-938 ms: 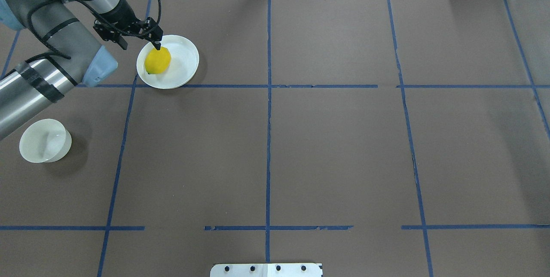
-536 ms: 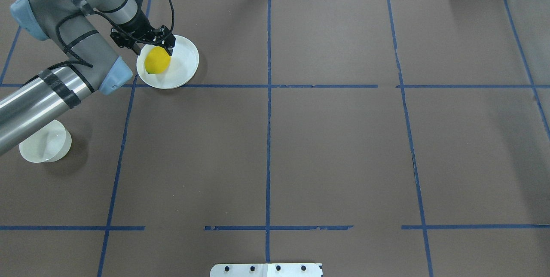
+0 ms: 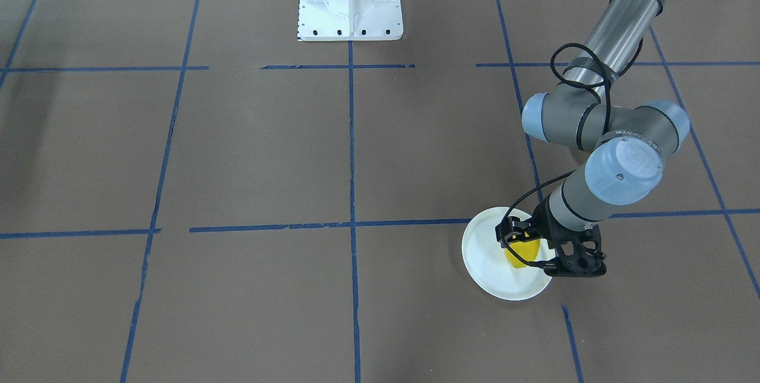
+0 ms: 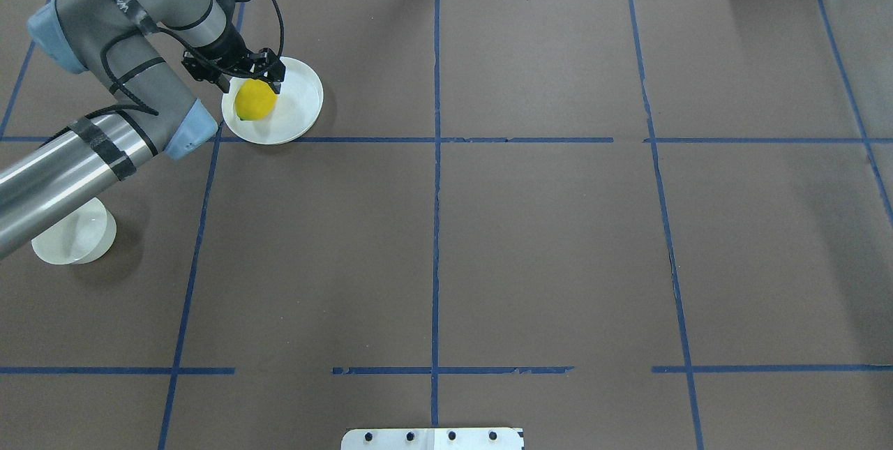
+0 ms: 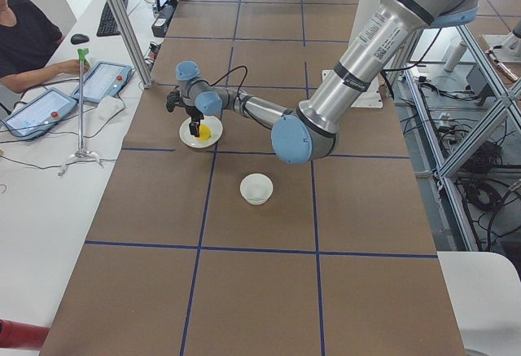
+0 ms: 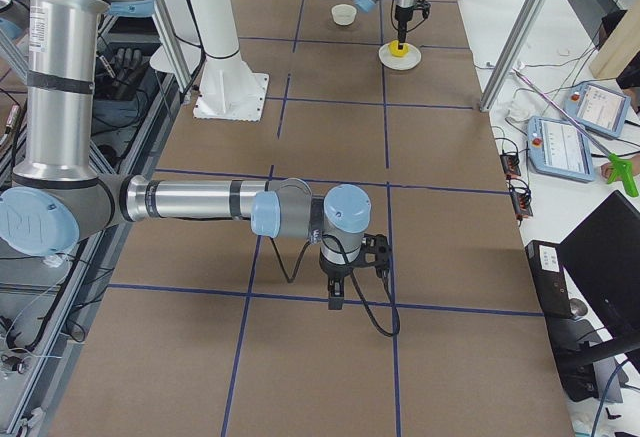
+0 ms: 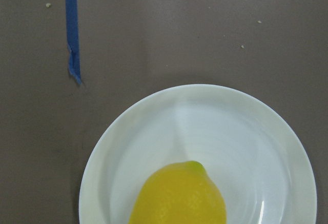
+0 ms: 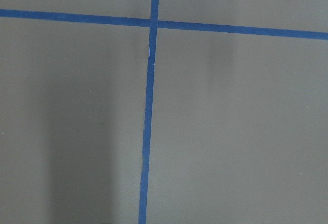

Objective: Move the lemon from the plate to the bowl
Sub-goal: 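Lower the left gripper and close it around the lemon, then lift the lemon with the left gripper and carry it over the white bowl, then lower the lemon into the bowl and open the left gripper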

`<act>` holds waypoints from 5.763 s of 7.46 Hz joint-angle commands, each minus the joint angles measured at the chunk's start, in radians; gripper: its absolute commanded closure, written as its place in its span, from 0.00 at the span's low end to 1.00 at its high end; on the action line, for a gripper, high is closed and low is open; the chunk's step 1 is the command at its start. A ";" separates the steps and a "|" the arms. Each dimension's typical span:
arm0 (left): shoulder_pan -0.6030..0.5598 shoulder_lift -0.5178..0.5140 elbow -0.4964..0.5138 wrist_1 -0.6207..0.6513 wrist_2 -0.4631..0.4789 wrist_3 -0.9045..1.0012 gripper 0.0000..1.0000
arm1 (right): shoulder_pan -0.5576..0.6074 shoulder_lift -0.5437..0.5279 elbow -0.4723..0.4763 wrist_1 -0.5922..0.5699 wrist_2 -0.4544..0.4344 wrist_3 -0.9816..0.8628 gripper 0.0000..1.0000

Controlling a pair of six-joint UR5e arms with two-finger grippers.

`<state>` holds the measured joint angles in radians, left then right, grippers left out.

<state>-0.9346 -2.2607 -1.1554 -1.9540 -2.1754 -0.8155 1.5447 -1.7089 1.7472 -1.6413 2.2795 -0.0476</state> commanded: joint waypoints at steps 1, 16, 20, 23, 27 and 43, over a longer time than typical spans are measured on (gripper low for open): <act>0.008 0.000 0.023 -0.026 0.002 -0.001 0.00 | 0.000 0.000 0.000 0.000 0.000 0.000 0.00; -0.064 0.285 -0.423 0.076 0.029 -0.044 1.00 | 0.000 0.000 0.000 0.000 0.000 0.000 0.00; -0.066 0.711 -0.737 0.050 0.039 -0.028 1.00 | 0.000 0.000 0.000 0.000 0.000 0.000 0.00; -0.056 0.843 -0.709 -0.104 0.090 -0.043 1.00 | 0.000 0.000 0.000 0.000 0.000 0.000 0.00; -0.009 0.837 -0.619 -0.189 0.091 -0.047 1.00 | 0.000 0.000 0.000 0.000 0.000 0.000 0.00; -0.134 0.759 -0.639 -0.043 -0.024 0.264 0.00 | 0.000 0.000 0.000 0.000 0.000 0.000 0.00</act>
<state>-1.0017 -1.4630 -1.7950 -2.0771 -2.1733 -0.6722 1.5447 -1.7089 1.7472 -1.6414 2.2795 -0.0476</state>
